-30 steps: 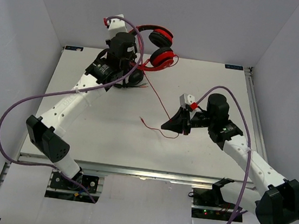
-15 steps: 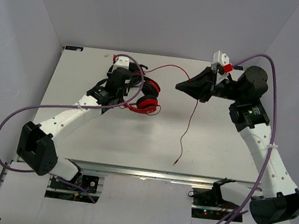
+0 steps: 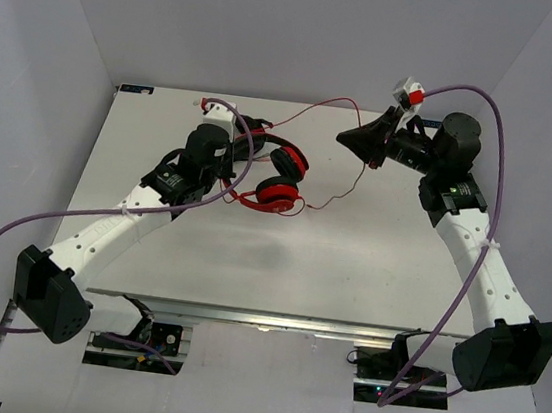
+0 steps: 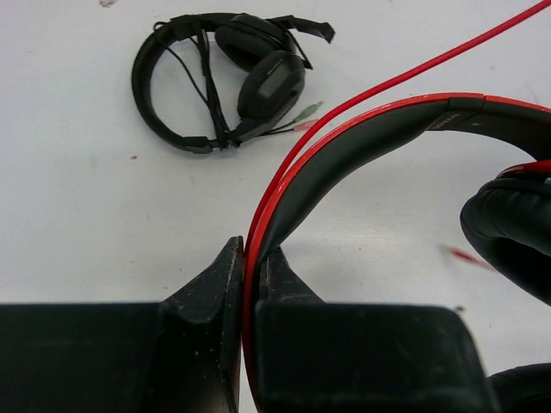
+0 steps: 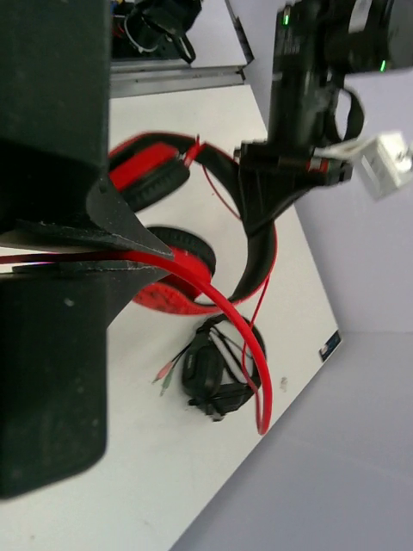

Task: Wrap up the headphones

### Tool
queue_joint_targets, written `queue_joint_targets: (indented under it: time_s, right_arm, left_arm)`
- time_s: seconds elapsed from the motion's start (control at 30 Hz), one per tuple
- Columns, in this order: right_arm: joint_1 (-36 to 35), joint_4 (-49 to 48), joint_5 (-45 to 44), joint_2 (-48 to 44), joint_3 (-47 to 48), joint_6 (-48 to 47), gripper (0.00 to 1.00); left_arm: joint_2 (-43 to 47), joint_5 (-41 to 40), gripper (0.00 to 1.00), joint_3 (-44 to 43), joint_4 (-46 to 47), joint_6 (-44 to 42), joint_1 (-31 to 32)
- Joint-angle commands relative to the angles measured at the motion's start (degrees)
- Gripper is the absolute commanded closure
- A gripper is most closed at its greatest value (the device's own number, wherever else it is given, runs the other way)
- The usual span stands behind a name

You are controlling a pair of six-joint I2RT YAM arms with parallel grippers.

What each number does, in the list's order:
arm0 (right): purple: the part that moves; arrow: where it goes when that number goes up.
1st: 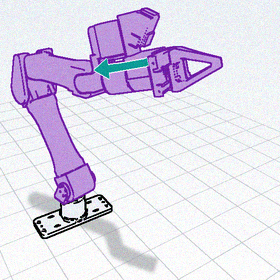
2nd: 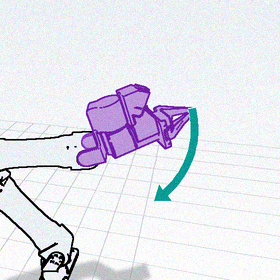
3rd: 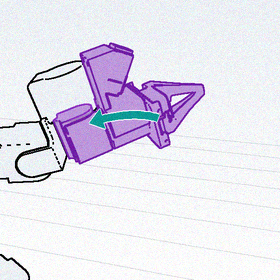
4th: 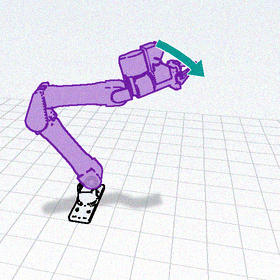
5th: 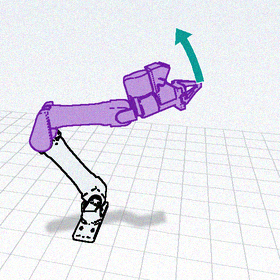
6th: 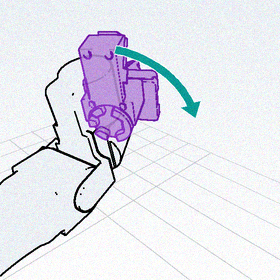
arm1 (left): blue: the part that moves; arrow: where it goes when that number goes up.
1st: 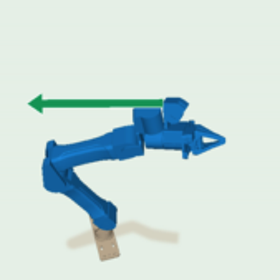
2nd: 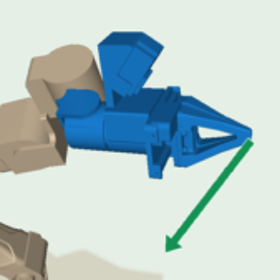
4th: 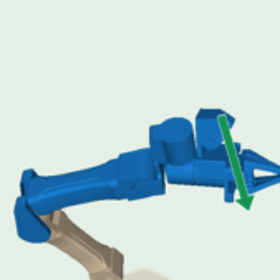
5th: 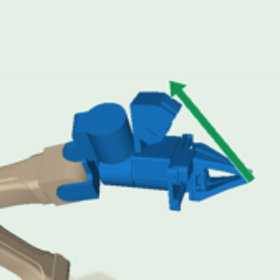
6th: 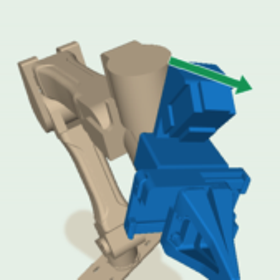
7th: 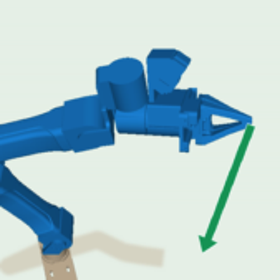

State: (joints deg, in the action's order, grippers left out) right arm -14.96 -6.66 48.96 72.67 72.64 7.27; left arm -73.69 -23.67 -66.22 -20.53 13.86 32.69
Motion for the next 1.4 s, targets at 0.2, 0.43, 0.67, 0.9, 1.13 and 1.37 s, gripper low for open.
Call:
queue_joint_targets:
  time_s: [0.2, 0.43, 0.67, 0.9, 1.13, 1.37]
  right_arm:
    - [6.9, -5.5, -1.2, 2.9, 1.0, 3.3, 0.92]
    - [8.8, -5.0, -0.2, 4.3, 6.0, 3.5, 0.92]
    - [10.5, -3.7, -0.5, 5.5, 8.7, 3.6, 0.92]
    - [12.6, -4.0, -0.4, 4.9, 8.4, 3.5, 0.92]
    - [14.3, -0.4, -2.5, 6.6, 11.9, 2.4, 0.92]
    - [14.3, 4.5, -7.8, 9.1, 4.9, -5.0, 0.92]
  left_arm:
    - [6.6, 8.0, 1.0, 4.1, 2.6, -1.6, -0.3]
    - [6.2, 9.2, 1.0, 10.2, 4.3, -3.0, -0.3]
    - [7.4, 9.2, 1.0, 12.1, 5.5, -4.0, -0.3]
    - [8.1, 7.9, 1.0, 12.8, 5.6, -6.5, -0.3]
    - [9.8, 8.3, 1.0, 15.3, 6.9, -6.2, -0.3]
    - [12.5, 9.8, 1.0, 11.4, 7.3, -6.8, -0.3]
